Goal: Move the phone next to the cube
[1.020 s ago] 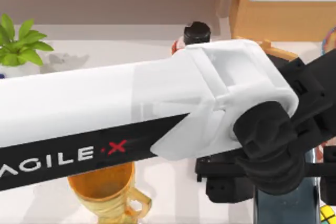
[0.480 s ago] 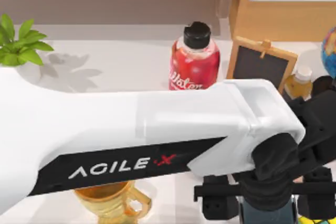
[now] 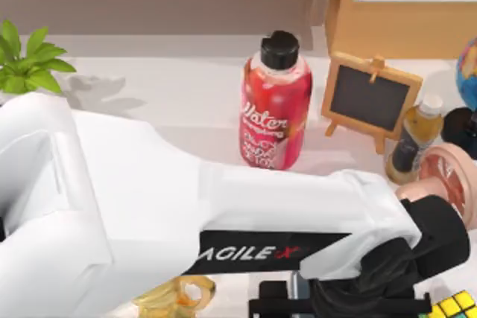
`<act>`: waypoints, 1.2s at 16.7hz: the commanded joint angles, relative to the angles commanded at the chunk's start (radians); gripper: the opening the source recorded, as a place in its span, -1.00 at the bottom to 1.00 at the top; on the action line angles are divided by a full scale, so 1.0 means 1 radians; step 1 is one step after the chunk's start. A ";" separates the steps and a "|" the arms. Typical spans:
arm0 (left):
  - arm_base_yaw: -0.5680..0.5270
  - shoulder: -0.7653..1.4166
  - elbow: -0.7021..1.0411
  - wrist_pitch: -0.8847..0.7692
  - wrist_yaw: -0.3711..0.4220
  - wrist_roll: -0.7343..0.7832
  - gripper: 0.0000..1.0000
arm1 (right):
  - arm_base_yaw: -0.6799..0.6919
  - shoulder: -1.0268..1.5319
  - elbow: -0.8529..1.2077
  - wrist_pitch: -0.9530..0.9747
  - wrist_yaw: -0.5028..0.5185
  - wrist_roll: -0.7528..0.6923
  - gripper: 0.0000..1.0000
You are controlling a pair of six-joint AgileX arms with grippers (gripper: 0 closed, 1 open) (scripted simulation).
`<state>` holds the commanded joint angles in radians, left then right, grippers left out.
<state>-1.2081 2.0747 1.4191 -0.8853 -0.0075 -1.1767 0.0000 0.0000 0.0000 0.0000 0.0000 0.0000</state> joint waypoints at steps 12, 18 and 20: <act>0.002 0.014 -0.012 0.001 -0.001 -0.002 -0.25 | 0.000 0.000 0.000 0.000 0.000 0.000 1.00; 0.002 0.014 -0.012 0.001 -0.001 -0.002 0.66 | 0.000 0.000 0.000 0.000 0.000 0.000 1.00; 0.002 0.014 -0.012 0.001 -0.001 -0.002 0.96 | 0.000 0.000 0.000 0.000 0.000 0.000 1.00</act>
<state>-1.2064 2.0886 1.4066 -0.8842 -0.0089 -1.1784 0.0000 0.0000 0.0000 0.0000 0.0000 0.0000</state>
